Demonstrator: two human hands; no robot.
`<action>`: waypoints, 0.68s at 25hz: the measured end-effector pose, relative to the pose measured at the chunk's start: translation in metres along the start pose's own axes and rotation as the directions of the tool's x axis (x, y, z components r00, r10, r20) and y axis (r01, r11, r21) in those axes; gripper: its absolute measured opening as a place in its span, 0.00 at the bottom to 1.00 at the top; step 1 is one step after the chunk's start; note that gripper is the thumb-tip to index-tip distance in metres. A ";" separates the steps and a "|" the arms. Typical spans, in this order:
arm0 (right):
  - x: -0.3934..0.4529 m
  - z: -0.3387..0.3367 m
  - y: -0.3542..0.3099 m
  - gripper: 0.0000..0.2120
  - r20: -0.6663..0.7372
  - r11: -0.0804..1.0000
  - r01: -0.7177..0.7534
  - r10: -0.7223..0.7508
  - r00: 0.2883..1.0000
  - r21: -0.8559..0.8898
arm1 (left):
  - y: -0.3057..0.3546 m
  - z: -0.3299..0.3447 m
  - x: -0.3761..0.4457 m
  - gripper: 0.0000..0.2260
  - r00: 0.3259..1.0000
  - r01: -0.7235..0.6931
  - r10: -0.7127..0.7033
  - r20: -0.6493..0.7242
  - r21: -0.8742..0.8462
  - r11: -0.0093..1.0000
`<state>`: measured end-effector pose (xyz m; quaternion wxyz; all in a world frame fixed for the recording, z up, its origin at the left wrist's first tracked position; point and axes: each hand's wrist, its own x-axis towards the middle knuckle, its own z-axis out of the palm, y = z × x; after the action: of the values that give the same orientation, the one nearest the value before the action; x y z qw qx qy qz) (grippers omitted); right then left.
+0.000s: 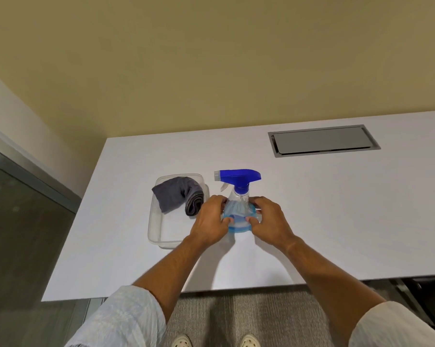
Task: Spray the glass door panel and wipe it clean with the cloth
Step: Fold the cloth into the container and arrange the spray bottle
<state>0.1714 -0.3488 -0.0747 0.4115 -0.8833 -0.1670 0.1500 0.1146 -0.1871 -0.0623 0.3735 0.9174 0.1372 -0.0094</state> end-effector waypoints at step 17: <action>-0.006 -0.029 -0.075 0.22 -0.129 0.994 0.105 -0.103 0.986 0.010 | 0.013 -0.072 -0.004 0.19 0.987 -0.143 0.129 -0.096 -0.161 0.977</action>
<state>0.1644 -0.3255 0.0020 0.4361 -0.8778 -0.1846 0.0726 0.1078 -0.1473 -0.0006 0.4427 0.8896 0.0901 0.0669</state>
